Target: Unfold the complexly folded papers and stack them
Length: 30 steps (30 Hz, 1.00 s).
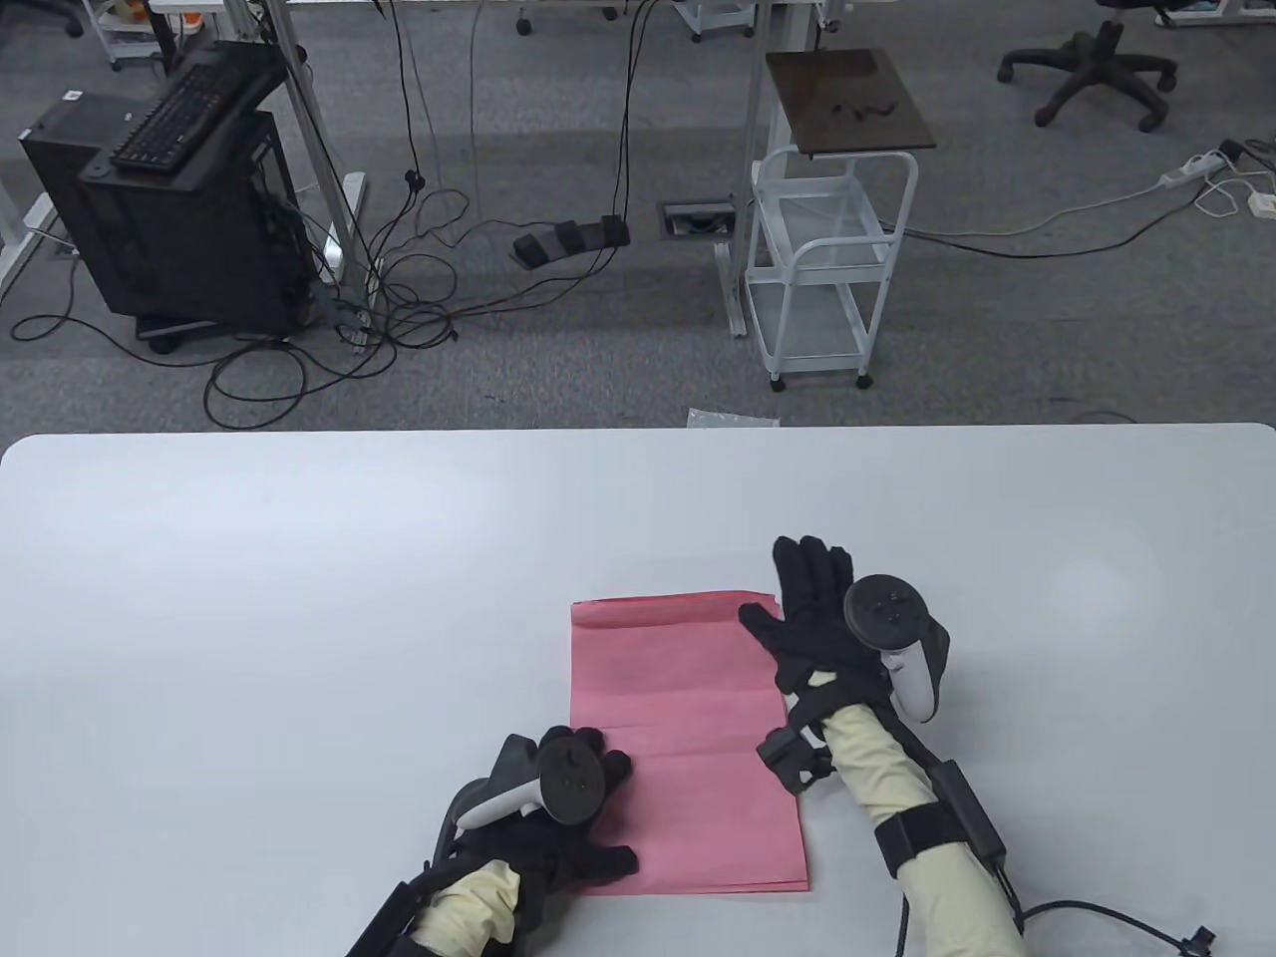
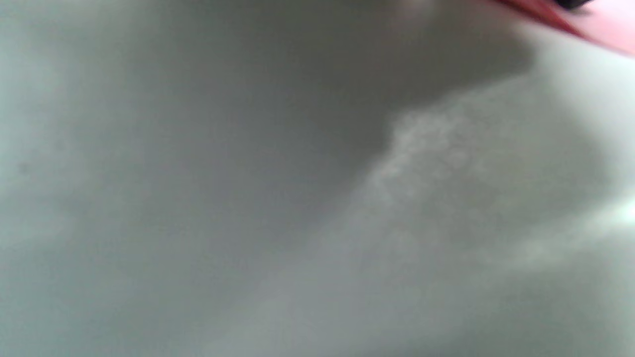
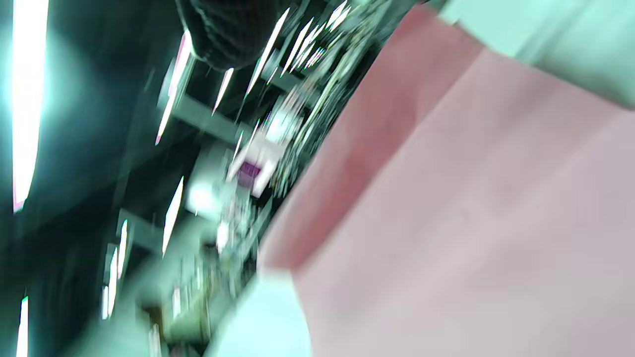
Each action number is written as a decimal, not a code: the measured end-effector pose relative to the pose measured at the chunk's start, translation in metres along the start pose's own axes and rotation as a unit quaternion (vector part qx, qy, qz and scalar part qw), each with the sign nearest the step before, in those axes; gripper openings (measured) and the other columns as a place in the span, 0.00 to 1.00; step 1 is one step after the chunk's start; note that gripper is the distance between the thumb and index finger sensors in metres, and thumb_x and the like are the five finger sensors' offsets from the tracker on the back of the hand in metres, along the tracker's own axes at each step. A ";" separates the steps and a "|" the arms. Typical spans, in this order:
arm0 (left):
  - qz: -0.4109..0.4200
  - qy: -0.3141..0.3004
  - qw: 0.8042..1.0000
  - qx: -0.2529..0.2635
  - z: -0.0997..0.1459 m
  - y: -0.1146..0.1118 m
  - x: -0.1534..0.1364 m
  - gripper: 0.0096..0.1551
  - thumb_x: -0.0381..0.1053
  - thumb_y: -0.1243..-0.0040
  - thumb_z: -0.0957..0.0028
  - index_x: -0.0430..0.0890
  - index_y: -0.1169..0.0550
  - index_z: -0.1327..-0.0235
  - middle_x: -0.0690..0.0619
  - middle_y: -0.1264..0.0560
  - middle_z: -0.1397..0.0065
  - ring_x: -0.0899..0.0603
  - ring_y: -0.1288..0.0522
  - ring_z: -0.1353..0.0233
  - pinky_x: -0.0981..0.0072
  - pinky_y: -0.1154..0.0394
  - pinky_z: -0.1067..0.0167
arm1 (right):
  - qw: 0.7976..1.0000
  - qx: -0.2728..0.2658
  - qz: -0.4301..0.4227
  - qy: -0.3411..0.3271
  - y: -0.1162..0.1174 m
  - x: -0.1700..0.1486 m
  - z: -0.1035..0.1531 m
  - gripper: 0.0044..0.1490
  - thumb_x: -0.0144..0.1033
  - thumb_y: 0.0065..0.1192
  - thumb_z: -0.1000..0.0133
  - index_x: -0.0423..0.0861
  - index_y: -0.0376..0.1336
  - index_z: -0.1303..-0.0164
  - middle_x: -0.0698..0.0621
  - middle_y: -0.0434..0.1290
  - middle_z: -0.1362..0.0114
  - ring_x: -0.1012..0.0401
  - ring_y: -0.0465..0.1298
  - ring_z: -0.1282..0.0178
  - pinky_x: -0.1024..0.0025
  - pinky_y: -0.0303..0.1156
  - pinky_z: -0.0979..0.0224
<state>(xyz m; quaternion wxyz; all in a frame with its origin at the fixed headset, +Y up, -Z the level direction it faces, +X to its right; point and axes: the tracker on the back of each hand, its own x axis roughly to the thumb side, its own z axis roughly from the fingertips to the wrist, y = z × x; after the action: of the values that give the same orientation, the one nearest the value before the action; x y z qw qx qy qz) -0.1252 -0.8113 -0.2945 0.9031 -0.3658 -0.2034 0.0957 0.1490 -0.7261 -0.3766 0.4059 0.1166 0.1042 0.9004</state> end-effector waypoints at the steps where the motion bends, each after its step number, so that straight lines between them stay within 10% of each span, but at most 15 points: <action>1: -0.002 0.001 1.000 -0.004 -0.001 -0.001 0.000 0.58 0.76 0.53 0.49 0.62 0.74 0.29 0.58 0.85 0.25 0.43 0.86 0.25 0.40 0.84 0.37 | 0.995 0.057 0.076 -0.021 0.015 0.008 0.010 0.46 0.50 0.58 0.44 0.59 0.43 0.18 0.60 0.30 0.12 0.62 0.21 0.17 0.50 0.13 0.25; 5: -0.006 0.005 1.000 -0.011 -0.001 -0.001 0.000 0.59 0.77 0.54 0.51 0.63 0.75 0.31 0.59 0.86 0.27 0.43 0.88 0.26 0.41 0.86 0.37 | 0.912 0.282 0.293 -0.055 0.093 0.016 0.047 0.50 0.58 0.54 0.45 0.61 0.38 0.17 0.61 0.26 0.13 0.60 0.20 0.17 0.47 0.12 0.26; 9: -0.008 0.013 1.000 -0.017 0.000 -0.002 -0.002 0.60 0.78 0.55 0.53 0.64 0.77 0.32 0.62 0.88 0.28 0.45 0.89 0.27 0.43 0.87 0.38 | 0.898 0.334 0.287 -0.008 0.116 -0.005 0.051 0.53 0.64 0.48 0.47 0.67 0.26 0.23 0.64 0.19 0.17 0.62 0.16 0.20 0.48 0.11 0.28; 18: -0.006 0.012 1.000 -0.018 0.000 -0.002 -0.002 0.59 0.78 0.55 0.53 0.65 0.76 0.32 0.62 0.88 0.28 0.46 0.89 0.27 0.43 0.87 0.38 | 0.937 0.273 0.205 0.071 0.057 -0.067 0.083 0.47 0.62 0.51 0.46 0.75 0.32 0.24 0.79 0.22 0.18 0.74 0.19 0.19 0.54 0.10 0.25; 23: -0.009 0.012 1.000 -0.019 0.000 -0.002 -0.001 0.60 0.78 0.55 0.53 0.65 0.77 0.33 0.62 0.88 0.28 0.45 0.90 0.27 0.42 0.87 0.38 | 0.935 0.242 0.257 0.027 0.059 -0.040 0.081 0.47 0.55 0.54 0.44 0.63 0.38 0.19 0.63 0.29 0.13 0.62 0.23 0.16 0.50 0.15 0.24; 30: -0.013 0.010 1.000 -0.024 0.000 -0.002 -0.001 0.60 0.78 0.57 0.54 0.64 0.78 0.34 0.62 0.89 0.29 0.45 0.90 0.28 0.42 0.88 0.39 | 0.928 0.284 0.243 -0.004 0.098 -0.017 0.040 0.45 0.54 0.54 0.44 0.66 0.38 0.21 0.66 0.29 0.14 0.64 0.24 0.16 0.51 0.14 0.24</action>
<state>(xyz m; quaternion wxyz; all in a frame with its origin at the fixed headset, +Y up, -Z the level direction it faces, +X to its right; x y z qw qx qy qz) -0.1256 -0.8133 -0.2932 0.8973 -0.3858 -0.2009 0.0754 0.1028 -0.7989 -0.3130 0.1251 0.2522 0.3222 0.9038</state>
